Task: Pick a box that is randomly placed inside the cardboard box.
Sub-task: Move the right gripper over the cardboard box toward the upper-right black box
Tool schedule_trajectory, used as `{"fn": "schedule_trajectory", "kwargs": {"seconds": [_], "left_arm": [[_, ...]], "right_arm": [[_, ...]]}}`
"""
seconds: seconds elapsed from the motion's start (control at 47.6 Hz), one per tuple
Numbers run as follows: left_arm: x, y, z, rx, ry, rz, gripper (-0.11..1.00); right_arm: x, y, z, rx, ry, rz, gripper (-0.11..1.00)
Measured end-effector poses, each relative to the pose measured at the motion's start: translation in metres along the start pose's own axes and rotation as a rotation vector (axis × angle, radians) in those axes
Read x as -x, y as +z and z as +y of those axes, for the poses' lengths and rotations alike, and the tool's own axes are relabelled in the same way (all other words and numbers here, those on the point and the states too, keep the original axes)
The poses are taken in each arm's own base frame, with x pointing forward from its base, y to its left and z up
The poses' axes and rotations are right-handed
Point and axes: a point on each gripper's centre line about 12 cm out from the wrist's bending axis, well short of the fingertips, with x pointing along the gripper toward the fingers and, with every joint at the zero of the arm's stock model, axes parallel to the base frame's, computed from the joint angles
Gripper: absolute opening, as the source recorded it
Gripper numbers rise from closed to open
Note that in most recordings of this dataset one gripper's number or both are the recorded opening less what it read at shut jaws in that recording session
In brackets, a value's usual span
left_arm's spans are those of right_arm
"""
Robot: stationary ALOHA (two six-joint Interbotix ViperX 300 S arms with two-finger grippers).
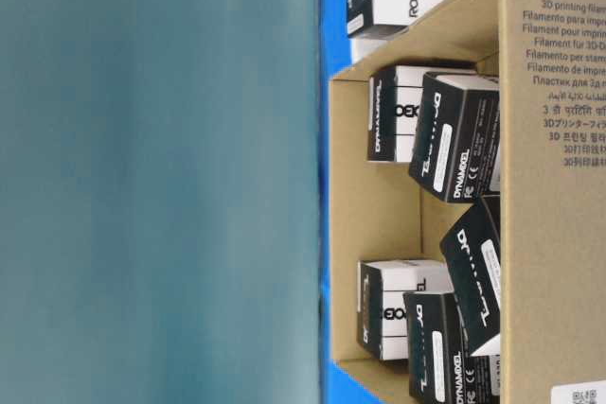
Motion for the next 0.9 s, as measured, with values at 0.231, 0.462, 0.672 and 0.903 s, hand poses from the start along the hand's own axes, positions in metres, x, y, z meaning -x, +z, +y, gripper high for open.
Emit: {"fn": "schedule_trajectory", "kwargs": {"seconds": [0.231,0.462,0.672,0.903], "left_arm": [[-0.006,0.0,0.0,0.008,0.002,0.097,-0.06],[-0.009,-0.004,0.001,0.008,0.005,0.262,-0.06],[-0.006,-0.013,0.001,0.031,0.014,0.411,-0.06],[-0.002,-0.021,0.001,0.056,0.023,0.494,-0.06]], "right_arm": [[-0.016,0.013,-0.006,-0.122,-0.039,0.087,0.02],[-0.049,0.015,-0.009,-0.137,-0.054,0.356,0.02],[-0.088,0.017,-0.015,-0.144,-0.068,0.6,0.02],[-0.132,0.009,-0.024,-0.145,-0.084,0.872,0.02]]}}
